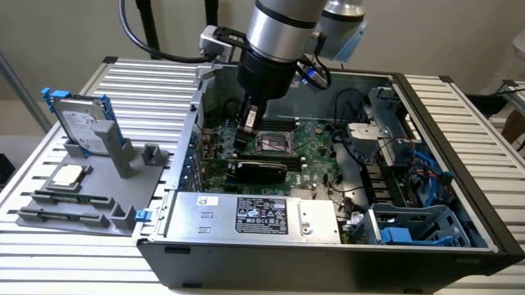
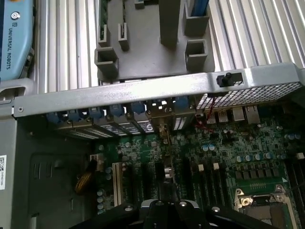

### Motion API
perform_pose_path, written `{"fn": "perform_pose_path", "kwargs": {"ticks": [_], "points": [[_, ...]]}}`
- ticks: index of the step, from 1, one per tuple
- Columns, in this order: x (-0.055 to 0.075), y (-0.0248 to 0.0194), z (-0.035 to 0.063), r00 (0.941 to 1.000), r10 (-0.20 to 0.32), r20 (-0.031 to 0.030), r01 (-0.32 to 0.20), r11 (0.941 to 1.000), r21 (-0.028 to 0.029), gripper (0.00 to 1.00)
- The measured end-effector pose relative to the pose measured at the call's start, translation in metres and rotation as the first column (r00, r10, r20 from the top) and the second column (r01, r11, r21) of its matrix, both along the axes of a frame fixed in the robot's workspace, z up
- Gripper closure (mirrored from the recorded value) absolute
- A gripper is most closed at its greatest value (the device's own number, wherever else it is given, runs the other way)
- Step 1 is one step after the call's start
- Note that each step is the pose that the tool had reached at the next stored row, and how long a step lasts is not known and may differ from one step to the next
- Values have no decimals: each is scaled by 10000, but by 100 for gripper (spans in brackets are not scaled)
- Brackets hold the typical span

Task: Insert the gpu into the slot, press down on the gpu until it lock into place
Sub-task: 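Press down on the gpu until it lock into place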

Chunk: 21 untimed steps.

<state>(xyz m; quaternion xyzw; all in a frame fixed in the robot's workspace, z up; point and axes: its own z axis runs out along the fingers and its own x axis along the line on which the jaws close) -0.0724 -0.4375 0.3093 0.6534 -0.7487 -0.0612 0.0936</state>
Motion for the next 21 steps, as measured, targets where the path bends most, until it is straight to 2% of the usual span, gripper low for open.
{"fn": "perform_pose_path", "kwargs": {"ticks": [4, 7, 14, 15, 21], "points": [[26, -6, 18, 9997, 202, 130, -203, 9997, 118, 89], [43, -13, 26, 9993, 313, 218, -317, 9993, 178, 89], [67, -23, 27, 9983, 394, 423, -403, 9990, 199, 89], [68, -23, 27, 9982, 395, 442, -404, 9990, 199, 89], [70, -23, 28, 9983, 393, 440, -402, 9990, 197, 89]]}}
